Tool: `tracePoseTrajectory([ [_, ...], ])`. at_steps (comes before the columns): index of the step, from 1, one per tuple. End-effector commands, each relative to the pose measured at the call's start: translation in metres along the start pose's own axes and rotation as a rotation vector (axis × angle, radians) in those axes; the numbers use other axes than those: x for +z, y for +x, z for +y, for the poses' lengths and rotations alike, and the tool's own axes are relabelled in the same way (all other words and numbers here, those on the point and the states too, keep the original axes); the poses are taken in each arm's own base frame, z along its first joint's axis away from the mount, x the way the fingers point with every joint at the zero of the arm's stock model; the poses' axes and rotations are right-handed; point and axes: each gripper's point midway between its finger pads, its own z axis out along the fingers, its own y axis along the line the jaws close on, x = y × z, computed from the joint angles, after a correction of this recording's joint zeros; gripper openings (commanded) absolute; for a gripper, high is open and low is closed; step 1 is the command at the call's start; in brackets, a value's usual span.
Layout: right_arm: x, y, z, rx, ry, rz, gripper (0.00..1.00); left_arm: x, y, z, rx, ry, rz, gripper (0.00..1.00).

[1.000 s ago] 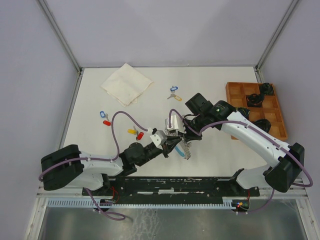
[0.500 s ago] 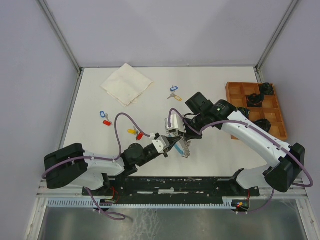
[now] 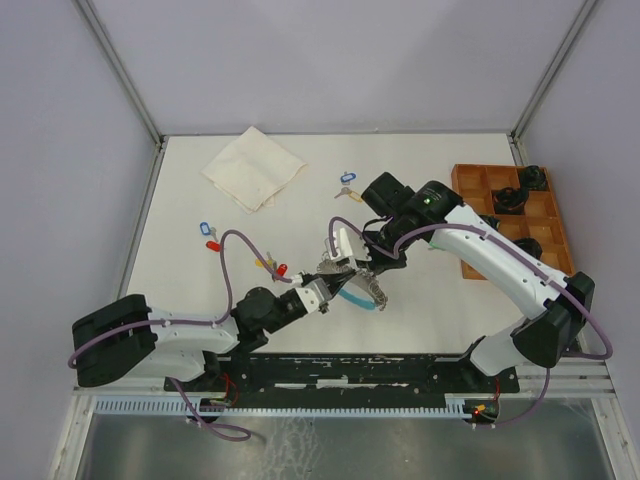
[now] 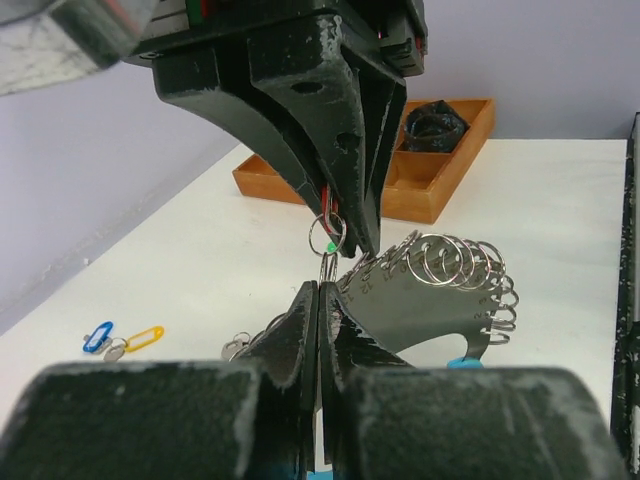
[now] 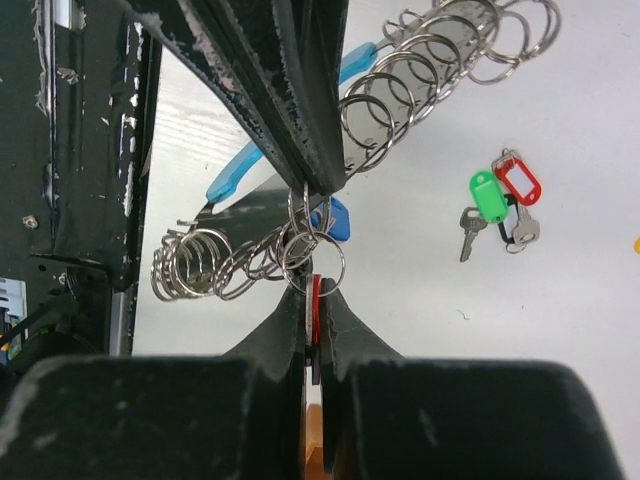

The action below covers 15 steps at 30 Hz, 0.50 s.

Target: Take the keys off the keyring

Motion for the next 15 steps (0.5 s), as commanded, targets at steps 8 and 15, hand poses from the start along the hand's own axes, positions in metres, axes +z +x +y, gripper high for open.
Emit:
tracePoseTrajectory([
  [8,-0.001,-0.016,0.016,-0.121,-0.057,-0.12,0.04,-0.009,-0.028,0.002,-0.053,0.008,-0.168,0.03],
  [15,0.006,-0.01,0.013,-0.15,-0.034,-0.11,0.03,-0.014,-0.032,0.0,-0.102,0.008,-0.218,0.03],
])
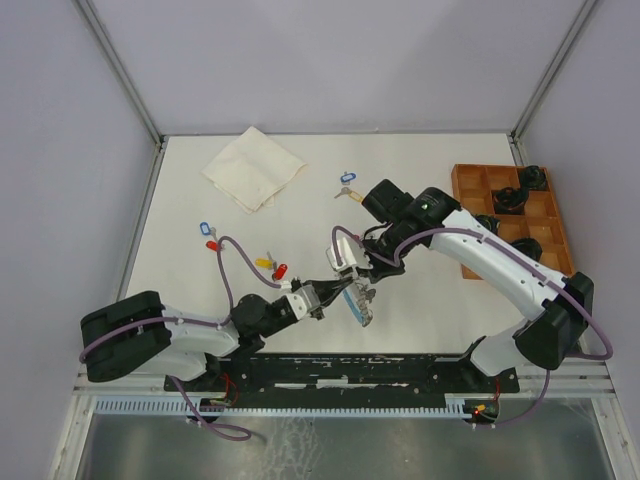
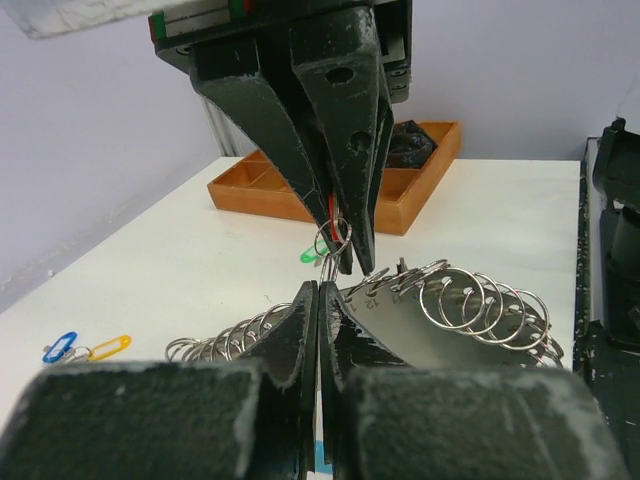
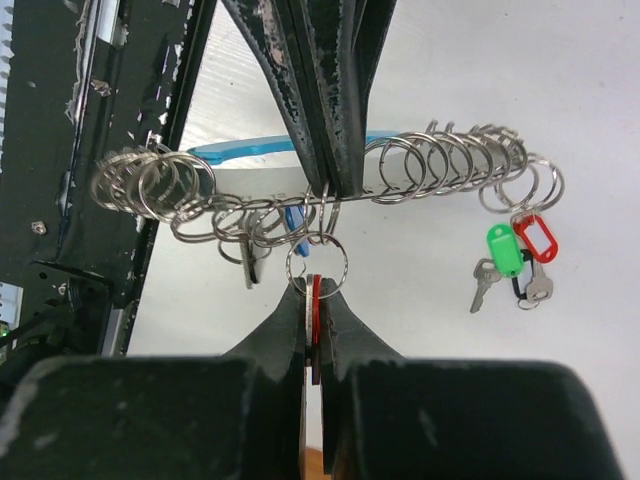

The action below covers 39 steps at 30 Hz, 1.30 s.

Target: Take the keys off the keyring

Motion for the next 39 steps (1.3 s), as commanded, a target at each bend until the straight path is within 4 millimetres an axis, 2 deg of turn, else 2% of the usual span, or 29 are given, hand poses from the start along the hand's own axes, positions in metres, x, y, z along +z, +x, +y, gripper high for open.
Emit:
tracePoseTrajectory([
  [1,-0.009,-0.003,-0.001,-0.089,0.049,-0.02,0.03,0.001,-0.035,0.007,-0.048,-0.02,-0.149,0.03],
  [8,-0.014,0.002,-0.009,-0.285,0.124,0.001,0.03,0.0,-0.033,-0.002,-0.085,0.036,-0.145,0.03],
  [12,-0.01,0.001,-0.008,-0.368,0.111,-0.011,0.02,0.0,-0.031,-0.004,-0.112,0.051,-0.144,0.03],
  [16,-0.007,-0.004,-0.005,-0.349,0.106,-0.045,0.01,0.0,-0.027,-0.005,-0.13,0.054,-0.139,0.03],
  [22,-0.019,-0.015,0.001,-0.248,0.065,-0.068,0.01,0.001,-0.015,-0.007,-0.137,0.057,-0.114,0.03],
  [26,-0.021,-0.021,0.005,-0.212,0.058,-0.097,0.01,0.002,-0.009,-0.009,-0.143,0.062,-0.108,0.03],
  [39,-0.018,-0.016,0.001,-0.098,0.067,-0.068,0.01,-0.001,-0.004,-0.009,-0.156,0.074,-0.083,0.03],
])
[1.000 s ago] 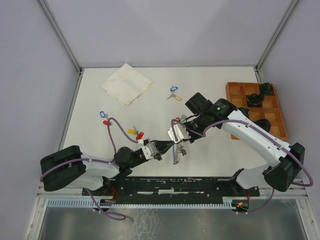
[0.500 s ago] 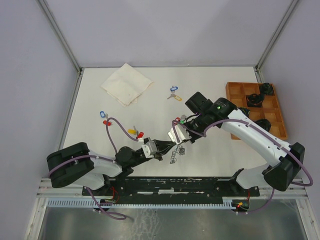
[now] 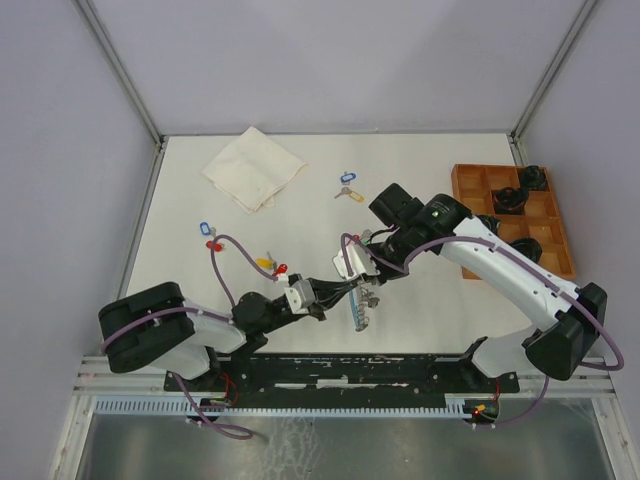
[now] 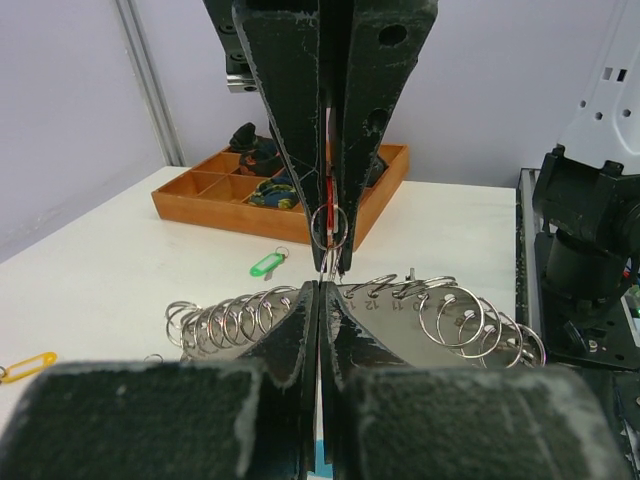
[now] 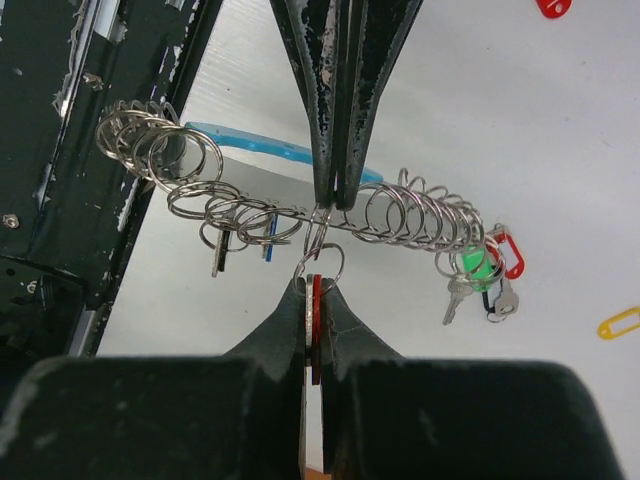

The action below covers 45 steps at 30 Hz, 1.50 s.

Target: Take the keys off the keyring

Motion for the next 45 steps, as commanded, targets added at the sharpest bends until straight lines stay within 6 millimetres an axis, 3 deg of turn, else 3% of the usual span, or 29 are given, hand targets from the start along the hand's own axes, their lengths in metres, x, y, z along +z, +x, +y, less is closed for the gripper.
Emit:
tracePoseTrajectory([
  [1,-0.014,-0.013,-0.007,0.028,0.042,-0.022,0.01,-0.004,-0.007,0.001,-0.021,0.004,-0.02,0.03],
  [5,-0.013,-0.012,-0.008,0.046,0.048,-0.014,0.01,-0.009,-0.007,-0.001,-0.032,0.009,-0.006,0.1],
  [9,-0.013,-0.009,-0.009,0.059,0.059,0.005,0.01,-0.012,-0.006,-0.002,-0.048,0.013,0.012,0.22],
  [14,-0.012,-0.007,-0.01,0.063,0.072,0.032,0.01,-0.013,-0.005,-0.004,-0.07,0.019,0.026,0.25],
  [21,-0.012,-0.004,-0.013,0.06,0.092,0.074,0.01,-0.002,-0.015,-0.001,-0.06,0.011,-0.012,0.34],
  [25,-0.014,-0.003,-0.015,0.058,0.103,0.087,0.01,0.002,-0.021,0.004,-0.017,-0.005,-0.064,0.45],
  [45,-0.016,-0.001,-0.014,0.049,0.107,0.113,0.01,0.031,-0.024,0.005,0.076,0.027,-0.114,0.41],
])
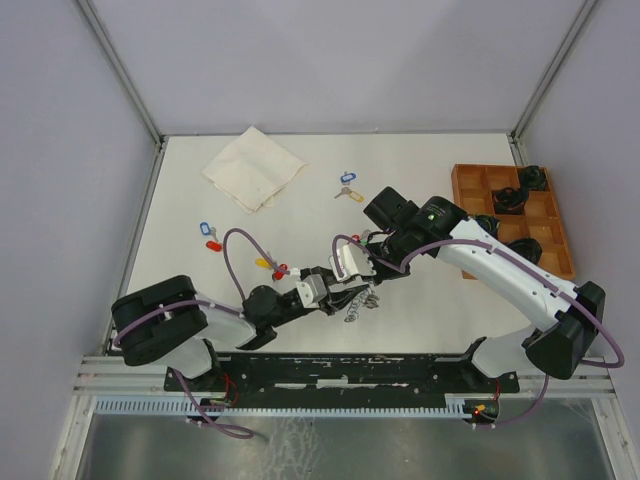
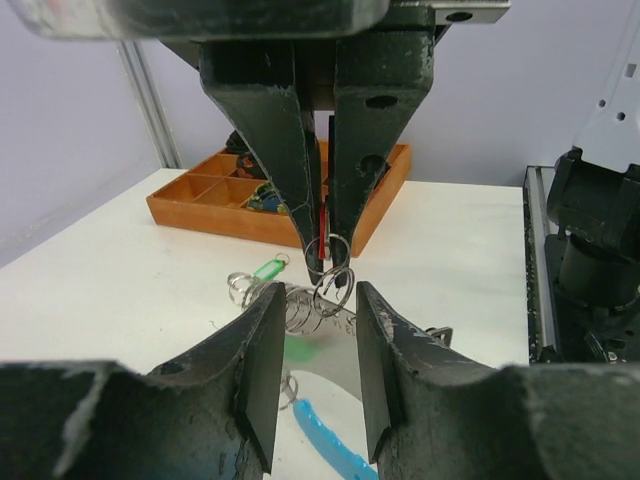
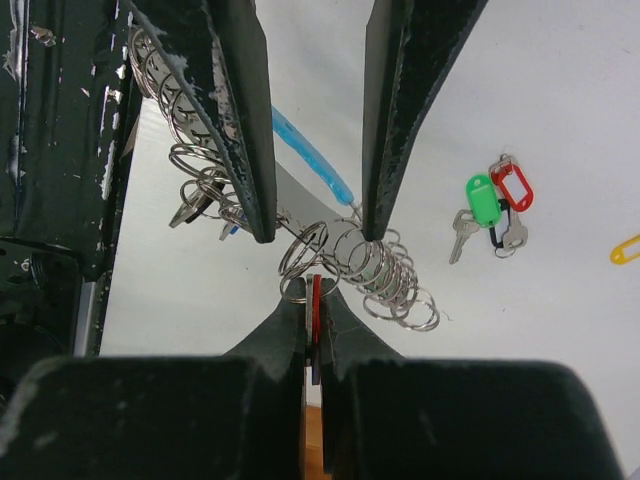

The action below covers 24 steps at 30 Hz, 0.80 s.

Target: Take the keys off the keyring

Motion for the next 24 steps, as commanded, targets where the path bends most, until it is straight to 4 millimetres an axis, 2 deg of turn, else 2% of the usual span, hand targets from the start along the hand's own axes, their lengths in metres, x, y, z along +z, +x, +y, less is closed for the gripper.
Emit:
tracePoseTrajectory([
  [1,-0.0149,-0.0156,-0.0099,-0.023,0.056,-0.044,0.01,0.0115,-0.0274,0.0021,0.069,0.014,-0.115,0.39],
  [6,-0.0149,-0.0162,-0.0092,-0.024,0.052,-0.047,0.01,0.0116,-0.022,0.0029,0.09,0.014,-0.102,0.34],
  [11,-0.0143,-0.0166,-0.0085,-0.024,0.048,-0.051,0.01,0.014,-0.0204,0.0014,0.101,0.025,-0.101,0.33],
  [20,-0.0127,-0.016,-0.0086,-0.022,0.044,-0.048,0.01,0.016,-0.026,0.0004,0.098,0.032,-0.122,0.33],
  [22,-0.013,-0.0162,-0.0082,-0.023,0.044,-0.05,0.01,0.0158,-0.0271,0.0,0.095,0.034,-0.124,0.28],
  [24,-0.0134,-0.0165,-0.0085,-0.023,0.046,-0.051,0.01,0.016,-0.0281,0.0001,0.096,0.034,-0.127,0.27],
])
